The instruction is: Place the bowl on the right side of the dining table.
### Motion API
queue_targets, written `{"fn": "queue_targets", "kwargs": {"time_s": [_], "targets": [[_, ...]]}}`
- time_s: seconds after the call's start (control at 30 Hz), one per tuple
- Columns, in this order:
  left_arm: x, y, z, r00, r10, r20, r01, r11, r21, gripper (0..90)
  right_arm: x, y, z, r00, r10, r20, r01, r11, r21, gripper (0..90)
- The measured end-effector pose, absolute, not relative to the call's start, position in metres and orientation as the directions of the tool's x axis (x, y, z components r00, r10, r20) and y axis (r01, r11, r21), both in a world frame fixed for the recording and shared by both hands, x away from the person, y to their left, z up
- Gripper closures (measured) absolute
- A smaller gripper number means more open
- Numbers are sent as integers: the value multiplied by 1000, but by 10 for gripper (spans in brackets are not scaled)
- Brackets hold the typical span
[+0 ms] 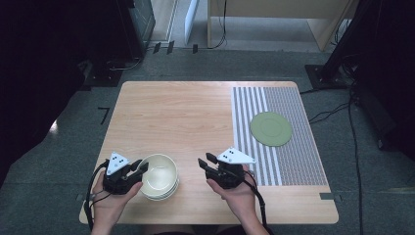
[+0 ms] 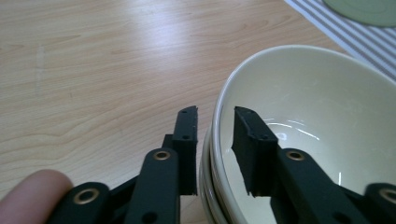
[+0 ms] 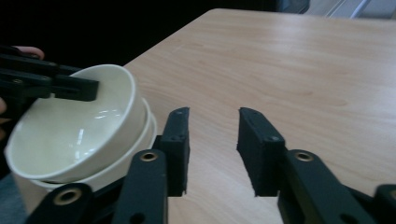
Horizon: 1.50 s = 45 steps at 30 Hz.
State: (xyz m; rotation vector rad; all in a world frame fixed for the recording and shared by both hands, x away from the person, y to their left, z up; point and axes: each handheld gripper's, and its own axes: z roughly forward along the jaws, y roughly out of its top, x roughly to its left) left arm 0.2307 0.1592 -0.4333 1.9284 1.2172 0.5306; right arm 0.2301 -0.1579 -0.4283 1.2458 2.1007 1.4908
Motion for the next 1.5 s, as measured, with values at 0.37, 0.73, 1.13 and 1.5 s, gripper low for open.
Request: {"fn": "queue_targets", "kwargs": {"time_s": [0.37,0.73,1.13,1.5], "targets": [[228,157,-433,465,885,-16,522,-260,813,836,230,-136,-428,-614,743,265,500,106,860,687],[220,151,-430,491,860,140,381,-356,854,837,234,-109,-432,-632,726,272,503,117,857,649],[223,153,-432,501,860,102,424,-346,837,771,240,-92,-438,-633,721,282,529,137,838,614],[222,152,-433,491,861,129,408,-358,839,836,242,-87,-442,-633,716,294,539,136,831,595]]}}
